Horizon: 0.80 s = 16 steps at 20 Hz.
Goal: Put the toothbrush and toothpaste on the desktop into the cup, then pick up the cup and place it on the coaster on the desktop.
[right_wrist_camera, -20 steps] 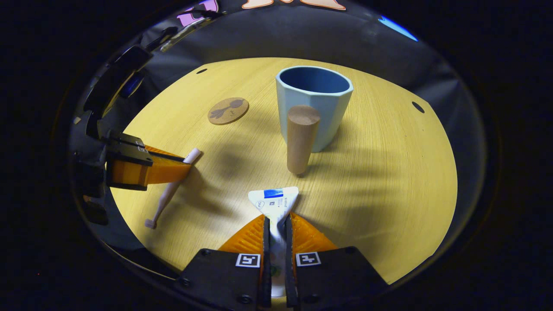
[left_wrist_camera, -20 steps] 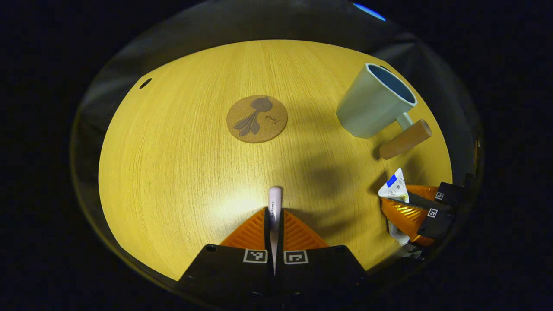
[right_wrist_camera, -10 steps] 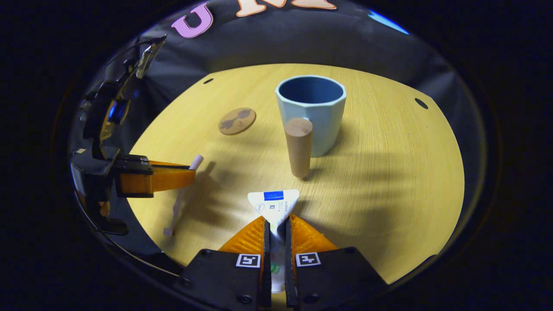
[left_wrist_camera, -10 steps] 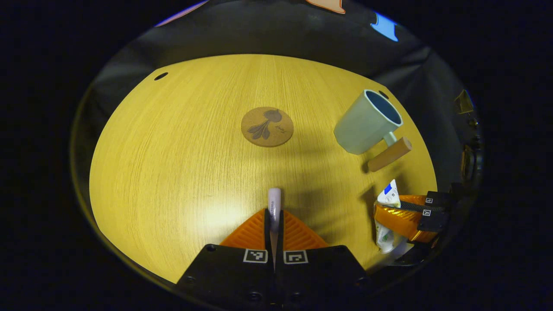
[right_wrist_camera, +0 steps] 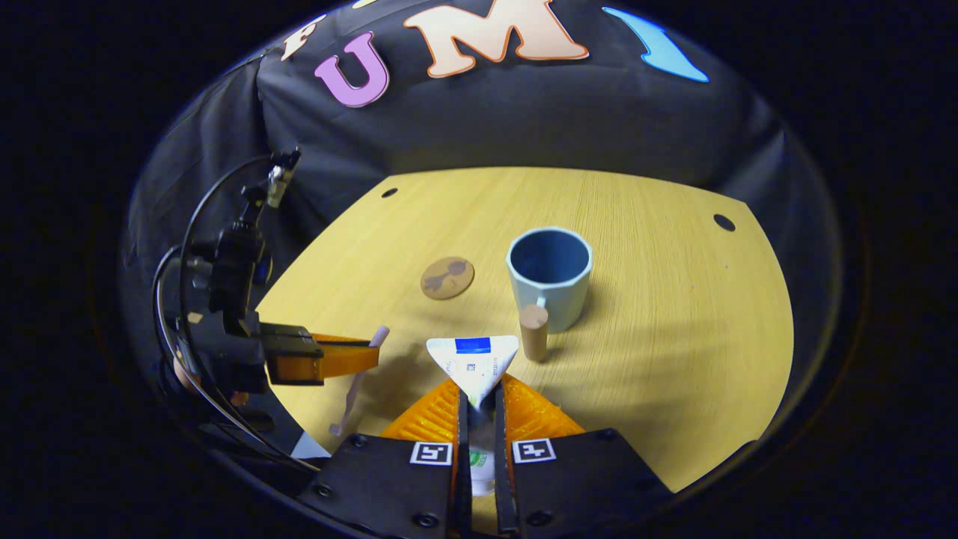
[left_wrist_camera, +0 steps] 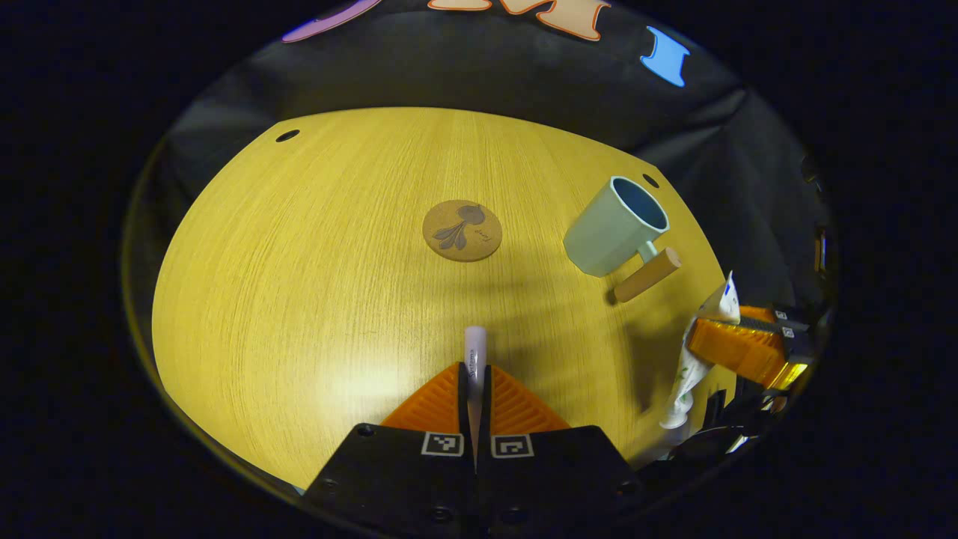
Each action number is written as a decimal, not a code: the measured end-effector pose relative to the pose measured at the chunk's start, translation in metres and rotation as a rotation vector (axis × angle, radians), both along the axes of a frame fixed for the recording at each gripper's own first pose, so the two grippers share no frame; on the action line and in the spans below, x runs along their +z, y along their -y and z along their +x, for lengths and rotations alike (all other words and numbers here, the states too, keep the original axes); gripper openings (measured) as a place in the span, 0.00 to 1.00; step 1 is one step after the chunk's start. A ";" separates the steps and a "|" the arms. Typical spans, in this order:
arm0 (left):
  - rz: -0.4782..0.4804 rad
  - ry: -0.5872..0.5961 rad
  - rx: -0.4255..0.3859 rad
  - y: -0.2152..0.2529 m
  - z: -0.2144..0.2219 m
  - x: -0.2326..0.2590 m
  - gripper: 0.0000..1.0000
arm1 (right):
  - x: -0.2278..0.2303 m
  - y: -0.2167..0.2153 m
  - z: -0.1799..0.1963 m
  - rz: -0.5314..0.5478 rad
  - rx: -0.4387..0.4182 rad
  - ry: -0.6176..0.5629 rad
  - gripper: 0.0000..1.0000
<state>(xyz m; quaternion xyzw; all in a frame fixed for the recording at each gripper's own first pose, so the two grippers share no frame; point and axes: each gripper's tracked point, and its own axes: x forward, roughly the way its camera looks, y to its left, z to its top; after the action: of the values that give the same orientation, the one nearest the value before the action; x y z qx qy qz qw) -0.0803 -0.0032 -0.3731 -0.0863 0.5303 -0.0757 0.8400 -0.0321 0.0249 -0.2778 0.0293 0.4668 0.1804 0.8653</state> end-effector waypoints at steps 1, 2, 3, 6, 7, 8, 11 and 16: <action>-0.004 0.014 0.006 -0.002 -0.006 -0.003 0.00 | 0.011 -0.001 0.010 0.007 -0.005 0.027 0.15; -0.006 0.025 0.009 -0.008 -0.008 0.001 0.00 | 0.022 -0.002 0.020 0.014 -0.010 0.053 0.15; -0.014 0.051 0.013 -0.016 -0.009 0.012 0.00 | 0.030 -0.003 0.036 0.024 -0.015 0.082 0.15; -0.020 0.077 0.026 -0.037 -0.023 0.035 0.00 | 0.049 -0.002 0.073 0.040 -0.041 0.150 0.15; -0.024 0.081 0.029 -0.043 -0.027 0.043 0.00 | 0.055 -0.001 0.088 0.047 -0.057 0.181 0.15; -0.026 0.092 0.042 -0.050 -0.030 0.052 0.00 | 0.058 0.002 0.102 0.046 -0.068 0.200 0.15; -0.036 0.106 0.063 -0.053 -0.024 0.068 0.00 | 0.062 0.008 0.141 0.054 -0.115 0.263 0.15; -0.016 0.135 0.081 -0.045 -0.022 0.072 0.00 | 0.052 0.016 0.185 0.065 -0.179 0.337 0.15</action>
<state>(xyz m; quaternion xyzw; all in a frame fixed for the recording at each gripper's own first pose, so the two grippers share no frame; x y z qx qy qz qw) -0.1019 0.0415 -0.3010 -0.1090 0.4678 -0.0514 0.8756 0.1531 0.0094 -0.2253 0.0679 0.3047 0.1201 0.9424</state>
